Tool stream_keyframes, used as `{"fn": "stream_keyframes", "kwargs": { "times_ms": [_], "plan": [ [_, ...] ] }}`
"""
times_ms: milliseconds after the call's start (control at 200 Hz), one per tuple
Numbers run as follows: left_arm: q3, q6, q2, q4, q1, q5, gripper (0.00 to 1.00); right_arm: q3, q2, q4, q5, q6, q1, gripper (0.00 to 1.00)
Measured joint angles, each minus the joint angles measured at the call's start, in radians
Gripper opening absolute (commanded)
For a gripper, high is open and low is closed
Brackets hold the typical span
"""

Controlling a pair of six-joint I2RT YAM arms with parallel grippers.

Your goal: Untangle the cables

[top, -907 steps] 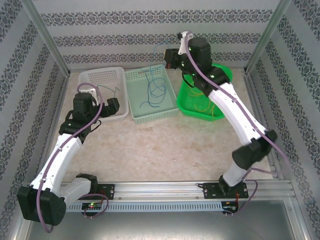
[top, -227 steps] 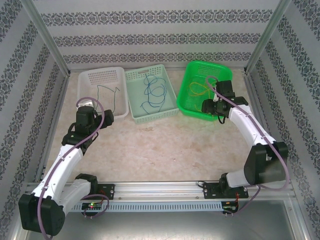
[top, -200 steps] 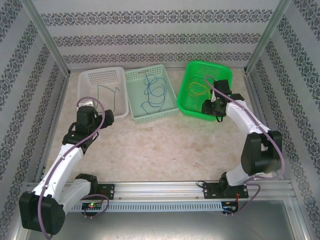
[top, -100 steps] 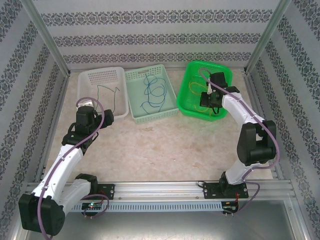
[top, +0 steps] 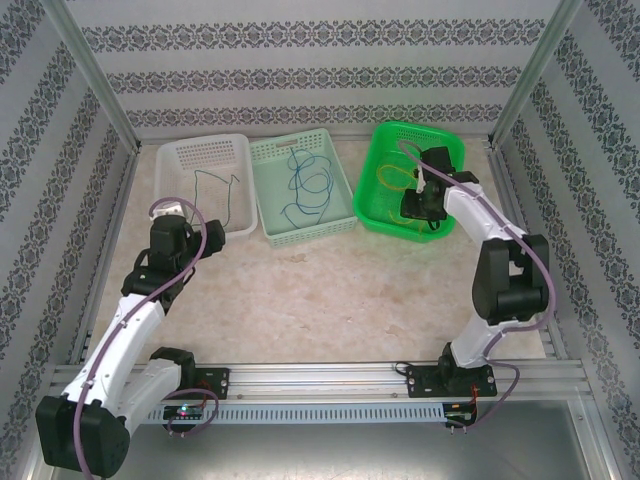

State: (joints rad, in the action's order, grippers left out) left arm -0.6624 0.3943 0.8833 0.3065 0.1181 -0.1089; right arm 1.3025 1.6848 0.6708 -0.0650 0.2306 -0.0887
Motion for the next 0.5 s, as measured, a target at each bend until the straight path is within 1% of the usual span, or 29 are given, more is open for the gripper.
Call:
{"fn": "stream_keyframes", "kwargs": {
  "times_ms": [120, 210, 340, 500],
  "plan": [
    [0.0, 0.005, 0.024, 0.0, 0.0, 0.008, 1.0, -0.003, -0.077, 0.029, -0.005, 0.002, 0.002, 0.46],
    [0.0, 0.007, 0.039, 0.0, 0.0, 0.016, 1.0, -0.003, -0.1, 0.049, -0.006, 0.002, 0.002, 0.44],
    [0.0, 0.007, 0.037, 0.0, 0.0, 0.022, 1.0, -0.016, -0.084, 0.086, -0.028, 0.001, 0.014, 0.38],
    [0.004, 0.007, 0.021, -0.001, 0.0, 0.022, 1.0, -0.045, -0.029, 0.119, -0.05, 0.0, 0.042, 0.36]
  ]
}}
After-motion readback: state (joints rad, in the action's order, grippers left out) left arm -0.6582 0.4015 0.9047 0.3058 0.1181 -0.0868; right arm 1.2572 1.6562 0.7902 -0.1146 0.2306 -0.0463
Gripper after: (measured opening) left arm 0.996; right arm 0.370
